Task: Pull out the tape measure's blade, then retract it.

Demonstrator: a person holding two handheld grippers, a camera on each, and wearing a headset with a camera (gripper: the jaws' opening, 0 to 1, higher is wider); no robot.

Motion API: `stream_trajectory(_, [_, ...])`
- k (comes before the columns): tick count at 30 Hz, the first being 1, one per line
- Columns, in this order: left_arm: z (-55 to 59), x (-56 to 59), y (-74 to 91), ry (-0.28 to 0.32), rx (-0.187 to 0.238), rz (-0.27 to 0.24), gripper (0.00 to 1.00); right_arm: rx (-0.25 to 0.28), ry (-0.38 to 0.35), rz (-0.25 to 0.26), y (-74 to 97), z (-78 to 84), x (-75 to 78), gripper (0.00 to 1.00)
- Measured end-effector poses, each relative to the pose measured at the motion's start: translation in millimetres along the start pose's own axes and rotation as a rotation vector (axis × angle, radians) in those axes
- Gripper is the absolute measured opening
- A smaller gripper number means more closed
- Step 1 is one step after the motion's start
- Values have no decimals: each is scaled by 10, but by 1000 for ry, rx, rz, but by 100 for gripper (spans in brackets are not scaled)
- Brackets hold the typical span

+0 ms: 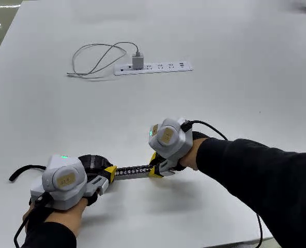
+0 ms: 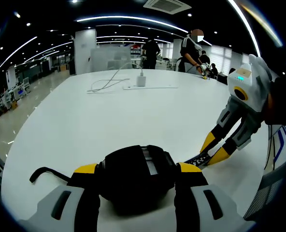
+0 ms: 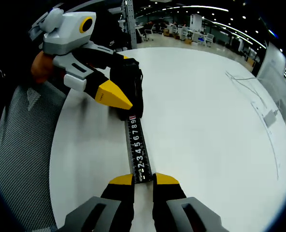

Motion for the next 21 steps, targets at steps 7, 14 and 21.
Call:
stream_trajectory(7, [-4,-7,3,4,2,2,58,-8,-40,12,-25,-47,7,10])
stream_trajectory(14, [-6,-3,-3,2,0,-2,58,3,-4,10,-25,-58,-7,10])
stream_trajectory(21, [-9,-3,-2,0,-6,0,58,6,21,13,-32,-79,-23,9])
Point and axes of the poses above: the centre of the closed fingertips' face, and the gripper's own axes: y roughly backward along the fingers, x roughly to its right, z roughly out of its underside, the point moved 9 cm from there along y, roughly backward along the fingers, and after that the axes turned 12 degrees about z, right-handed, at the moved point
